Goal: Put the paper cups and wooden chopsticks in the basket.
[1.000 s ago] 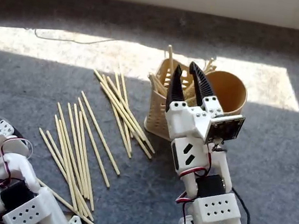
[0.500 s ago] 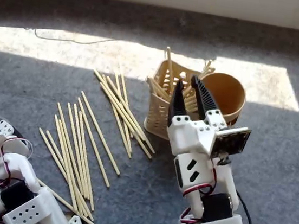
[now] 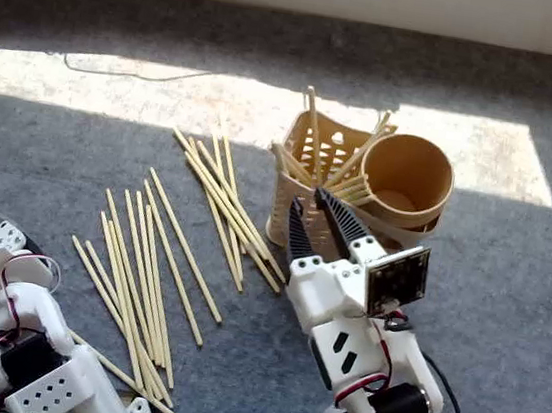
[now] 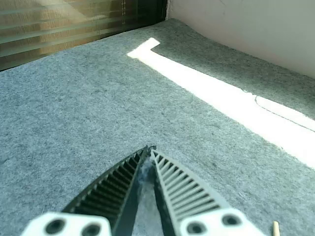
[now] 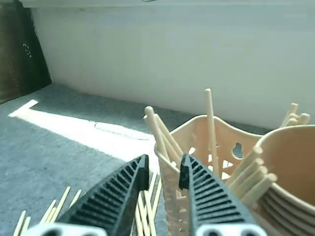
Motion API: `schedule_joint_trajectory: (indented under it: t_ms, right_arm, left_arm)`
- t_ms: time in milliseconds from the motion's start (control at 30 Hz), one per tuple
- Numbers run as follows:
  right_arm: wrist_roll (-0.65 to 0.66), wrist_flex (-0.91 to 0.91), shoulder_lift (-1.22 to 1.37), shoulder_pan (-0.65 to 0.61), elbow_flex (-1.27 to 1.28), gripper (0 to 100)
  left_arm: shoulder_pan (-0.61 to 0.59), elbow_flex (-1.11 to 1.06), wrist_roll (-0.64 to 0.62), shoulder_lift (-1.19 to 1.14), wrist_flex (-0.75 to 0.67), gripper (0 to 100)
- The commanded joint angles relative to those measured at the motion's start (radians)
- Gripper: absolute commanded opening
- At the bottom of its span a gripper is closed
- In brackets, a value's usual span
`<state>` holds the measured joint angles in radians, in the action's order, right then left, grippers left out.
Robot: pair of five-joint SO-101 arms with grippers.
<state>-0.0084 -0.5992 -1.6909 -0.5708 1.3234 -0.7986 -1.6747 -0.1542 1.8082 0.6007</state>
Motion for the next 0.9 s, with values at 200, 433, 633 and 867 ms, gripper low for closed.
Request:
schedule_joint_trajectory:
  t_ms: [200, 433, 633, 867]
  right_arm:
    - [0.003, -0.294, 0.015, -0.236, -0.194, 11.6]
    - [0.043, -0.228, 0.378, -0.26, -0.2, 11.6]
    - [0.043, 0.027, 0.711, -0.26, -0.199, 11.6]
    - [0.043, 0.162, 1.073, -0.298, -0.384, 11.6]
  left_arm:
    - [0.045, -0.015, -0.002, 0.007, -0.015, 2]
    - [0.064, -0.021, 0.057, 0.007, -0.015, 2]
    - [0.061, -0.021, 0.057, 0.007, -0.015, 2]
    - [0.058, -0.021, 0.057, 0.007, -0.015, 2]
